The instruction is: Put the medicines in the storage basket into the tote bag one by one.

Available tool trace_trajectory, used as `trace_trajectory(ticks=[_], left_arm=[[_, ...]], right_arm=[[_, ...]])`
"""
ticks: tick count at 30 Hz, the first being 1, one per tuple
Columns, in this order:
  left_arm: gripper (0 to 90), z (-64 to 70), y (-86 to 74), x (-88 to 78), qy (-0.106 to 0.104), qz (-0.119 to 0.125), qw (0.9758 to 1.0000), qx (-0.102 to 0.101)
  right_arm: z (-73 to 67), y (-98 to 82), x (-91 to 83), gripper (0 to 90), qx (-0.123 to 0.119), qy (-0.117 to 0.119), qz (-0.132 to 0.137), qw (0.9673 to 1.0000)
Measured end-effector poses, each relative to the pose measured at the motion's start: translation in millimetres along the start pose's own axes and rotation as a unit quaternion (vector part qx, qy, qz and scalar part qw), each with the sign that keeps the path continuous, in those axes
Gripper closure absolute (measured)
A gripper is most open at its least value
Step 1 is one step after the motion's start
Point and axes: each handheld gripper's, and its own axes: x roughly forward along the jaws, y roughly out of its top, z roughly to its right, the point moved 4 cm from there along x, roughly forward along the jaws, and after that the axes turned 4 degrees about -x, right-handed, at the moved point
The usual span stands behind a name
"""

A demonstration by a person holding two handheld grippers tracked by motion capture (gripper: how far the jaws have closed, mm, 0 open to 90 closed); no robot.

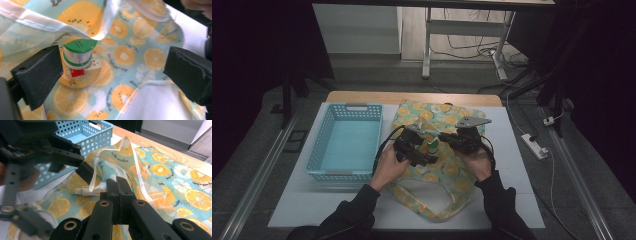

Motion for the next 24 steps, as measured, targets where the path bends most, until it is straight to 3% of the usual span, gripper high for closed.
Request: trace_trajectory(ticks=[6,17,24], left_arm=[[0.0,8.2,-8.4,-9.3,-0.022,0.008,0.9997,0.012],[1.5,22.5,-24.6,-15.8,-0.008,0.007,0.9988,0.048],[0.0,23.5,-36.7,-21.1,-0.006,0.0,0.9993,0.038]], right_arm=[[-2.5,-0.2,0.7,90.0,-0.001,0.003,-0.002,1.0],[-6.2,-0.1,0.9,90.0,-0.003,0.006,-0.004,1.0],[-8.8,-0.5,0.4,90.0,-0.006,0.01,-0.007,0.9999]])
